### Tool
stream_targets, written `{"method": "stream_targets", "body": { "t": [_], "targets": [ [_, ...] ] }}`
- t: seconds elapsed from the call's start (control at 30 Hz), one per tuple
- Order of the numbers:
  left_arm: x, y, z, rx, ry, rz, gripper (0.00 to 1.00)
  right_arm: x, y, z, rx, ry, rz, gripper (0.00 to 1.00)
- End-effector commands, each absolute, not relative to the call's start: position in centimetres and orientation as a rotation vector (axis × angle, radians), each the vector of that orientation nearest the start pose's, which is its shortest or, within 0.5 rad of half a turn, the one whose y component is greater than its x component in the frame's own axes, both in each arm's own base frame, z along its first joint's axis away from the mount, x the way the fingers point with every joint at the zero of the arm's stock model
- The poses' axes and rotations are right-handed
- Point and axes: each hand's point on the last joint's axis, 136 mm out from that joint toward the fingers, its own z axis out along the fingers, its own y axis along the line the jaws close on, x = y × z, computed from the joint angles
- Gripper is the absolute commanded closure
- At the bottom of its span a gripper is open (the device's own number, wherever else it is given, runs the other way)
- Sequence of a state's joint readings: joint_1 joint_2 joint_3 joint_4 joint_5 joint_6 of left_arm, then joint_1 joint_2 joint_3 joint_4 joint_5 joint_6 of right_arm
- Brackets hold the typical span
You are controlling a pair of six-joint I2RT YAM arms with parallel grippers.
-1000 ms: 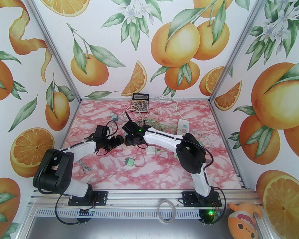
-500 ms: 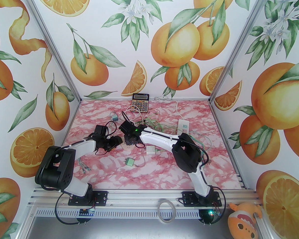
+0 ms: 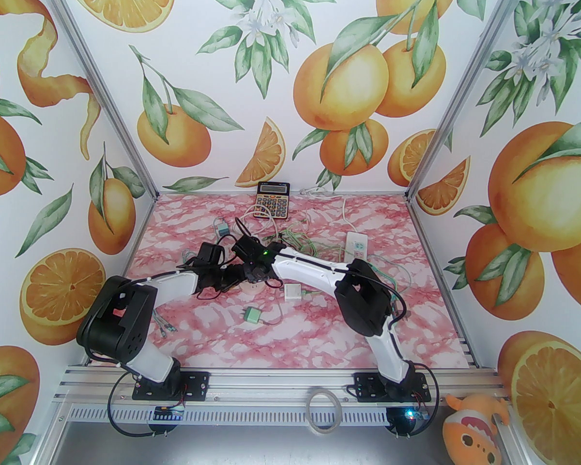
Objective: Pull the plug off the socket
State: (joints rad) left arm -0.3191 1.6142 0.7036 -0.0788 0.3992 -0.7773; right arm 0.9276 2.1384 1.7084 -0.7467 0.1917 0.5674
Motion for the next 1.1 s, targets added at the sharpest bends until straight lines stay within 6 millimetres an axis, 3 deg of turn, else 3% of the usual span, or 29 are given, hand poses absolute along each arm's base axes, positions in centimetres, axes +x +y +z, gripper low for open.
{"method": "stream_targets", "body": {
  "t": [0.0, 0.07, 0.5, 0.7, 0.9, 1.07],
  "targets": [
    [28.1, -19.1, -0.2, -0.474, 2.833, -0.921, 0.57, 31.7, 39.6, 6.4, -0.506, 2.687, 0.234, 0.67],
    [27.7, -18.7, -0.7, -0.477, 2.862, -0.866, 0.65, 31.6, 39.6, 6.3, -0.512, 2.692, 0.234, 0.67],
    [26.7, -18.1, -2.5, -0.497, 2.947, -0.75, 0.67, 29.3, 41.6, 6.4, -0.654, 2.669, 0.258, 0.68],
    [25.8, -17.4, -3.3, -0.495, 2.999, -0.672, 0.68, 30.3, 40.9, 6.9, -0.551, 2.695, 0.394, 0.68],
    [25.1, -17.0, -4.1, -0.497, 3.034, -0.628, 0.68, 32.3, 38.7, 7.5, -0.355, 2.722, 0.574, 0.68],
    [24.7, -16.8, -4.5, -0.498, 3.062, -0.604, 0.68, 32.7, 38.4, 8.0, -0.346, 2.715, 0.591, 0.68]
  ]
}}
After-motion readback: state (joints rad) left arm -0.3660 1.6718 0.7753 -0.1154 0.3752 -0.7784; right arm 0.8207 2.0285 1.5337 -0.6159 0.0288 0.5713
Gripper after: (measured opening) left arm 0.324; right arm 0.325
